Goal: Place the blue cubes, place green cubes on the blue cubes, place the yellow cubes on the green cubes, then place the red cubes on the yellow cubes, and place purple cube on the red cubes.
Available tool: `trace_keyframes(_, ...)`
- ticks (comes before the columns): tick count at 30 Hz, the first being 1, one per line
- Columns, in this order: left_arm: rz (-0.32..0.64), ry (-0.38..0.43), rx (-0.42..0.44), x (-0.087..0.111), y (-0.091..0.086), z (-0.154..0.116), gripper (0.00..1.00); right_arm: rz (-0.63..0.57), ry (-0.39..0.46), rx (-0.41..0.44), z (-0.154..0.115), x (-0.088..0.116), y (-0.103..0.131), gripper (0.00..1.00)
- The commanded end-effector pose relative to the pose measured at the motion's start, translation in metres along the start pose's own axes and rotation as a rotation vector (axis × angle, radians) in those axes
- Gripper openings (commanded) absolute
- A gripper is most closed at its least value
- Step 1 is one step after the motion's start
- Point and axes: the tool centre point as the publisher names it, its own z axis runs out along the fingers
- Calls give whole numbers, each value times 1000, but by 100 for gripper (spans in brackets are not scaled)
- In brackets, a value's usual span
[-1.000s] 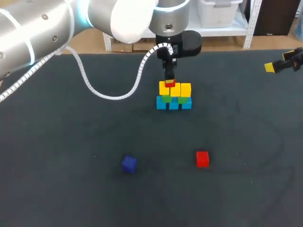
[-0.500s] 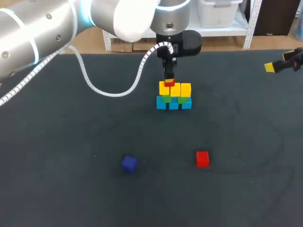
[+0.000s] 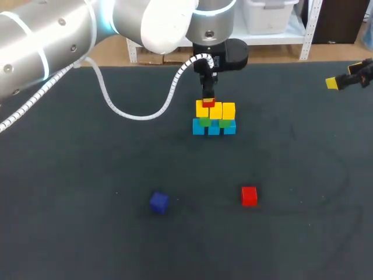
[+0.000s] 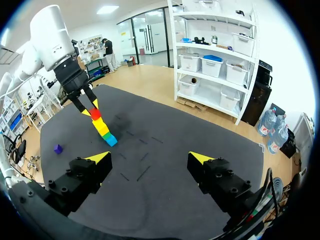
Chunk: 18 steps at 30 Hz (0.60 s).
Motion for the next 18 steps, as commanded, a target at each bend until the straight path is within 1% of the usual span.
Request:
trace_keyframes(1, 2, -1, 2, -1, 1, 0, 28, -1, -2, -4, 1, 0, -1, 100)
trace_keyframes(6, 5, -2, 3, -2, -1, -1, 29, -1, -2, -4, 1, 0, -1, 100)
trace_keyframes(8, 9, 4, 2, -2, -1, -1, 37, -1, -2, -4, 1, 0, -1, 100)
trace_keyframes(9, 11, 5, 2, -2, -1, 0, 44, -1, -2, -4, 1, 0, -1, 100)
trace_keyframes(12, 11, 4, 4, -3, -2, 0, 50, -1, -2, -4, 1, 0, -1, 100)
trace_keyframes(14, 15, 8, 3, -4, -2, 0, 80, -1, -2, -4, 1, 0, -1, 100)
trace_keyframes(17, 12, 8, 1, -4, -2, 0, 100, -1, -2, -4, 1, 0, -1, 100)
trace_keyframes(18, 11, 8, 0, -4, -2, 0, 100, -1, -2, -4, 1, 0, -1, 100)
